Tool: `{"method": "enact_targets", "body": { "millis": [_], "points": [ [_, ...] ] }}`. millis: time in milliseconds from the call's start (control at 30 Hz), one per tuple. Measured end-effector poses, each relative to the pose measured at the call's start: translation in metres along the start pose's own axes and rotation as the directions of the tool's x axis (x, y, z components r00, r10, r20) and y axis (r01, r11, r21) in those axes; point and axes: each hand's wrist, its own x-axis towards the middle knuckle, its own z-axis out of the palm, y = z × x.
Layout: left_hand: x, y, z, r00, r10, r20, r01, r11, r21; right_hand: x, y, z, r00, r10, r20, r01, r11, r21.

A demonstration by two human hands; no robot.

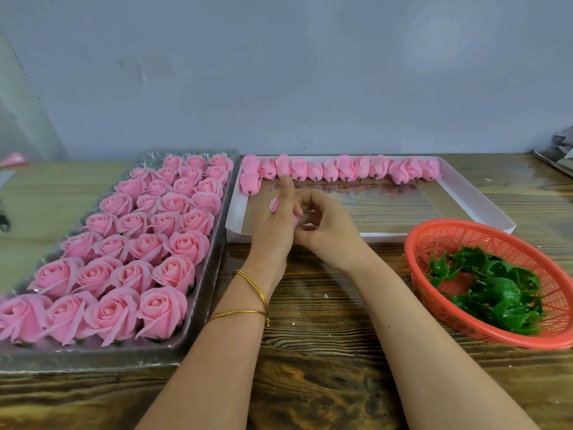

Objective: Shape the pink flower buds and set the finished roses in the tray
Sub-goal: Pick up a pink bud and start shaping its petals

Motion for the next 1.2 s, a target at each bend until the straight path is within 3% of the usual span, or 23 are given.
{"method": "enact_targets", "body": {
  "millis": [167,333,533,700,833,967,1200],
  "points": [
    [0.000,-0.001,0.000,0.996,0.090,0.029,-0.089,0.996,-0.032,0.001,0.000,-0.002,1.000,0.004,-0.016,-0.004,1.000,-0.014],
    [0.002,-0.001,-0.001,0.995,0.094,0.044,-0.094,0.996,-0.008,-0.001,-0.002,-0.002,0.999,0.027,0.030,-0.027,0.999,0.019],
    [0.003,-0.003,-0.001,0.994,0.108,-0.001,-0.108,0.993,0.044,0.000,-0.006,0.001,0.998,0.047,-0.035,-0.046,0.998,0.037],
    [0.002,-0.004,-0.003,0.943,0.333,0.003,-0.313,0.886,0.342,0.001,-0.011,-0.003,0.971,0.087,-0.221,-0.067,0.993,0.097],
    [0.000,-0.006,0.000,0.941,0.336,0.032,-0.315,0.840,0.441,0.003,-0.007,-0.001,0.965,0.091,-0.246,-0.068,0.992,0.102],
    [-0.003,-0.006,0.003,0.936,0.347,0.057,-0.339,0.846,0.412,0.005,-0.004,0.002,0.962,0.071,-0.264,-0.071,0.997,0.011],
    [-0.005,-0.005,0.003,0.942,0.329,0.065,-0.322,0.831,0.454,0.004,-0.006,0.002,0.966,0.078,-0.247,-0.081,0.997,-0.002]
  ]
}}
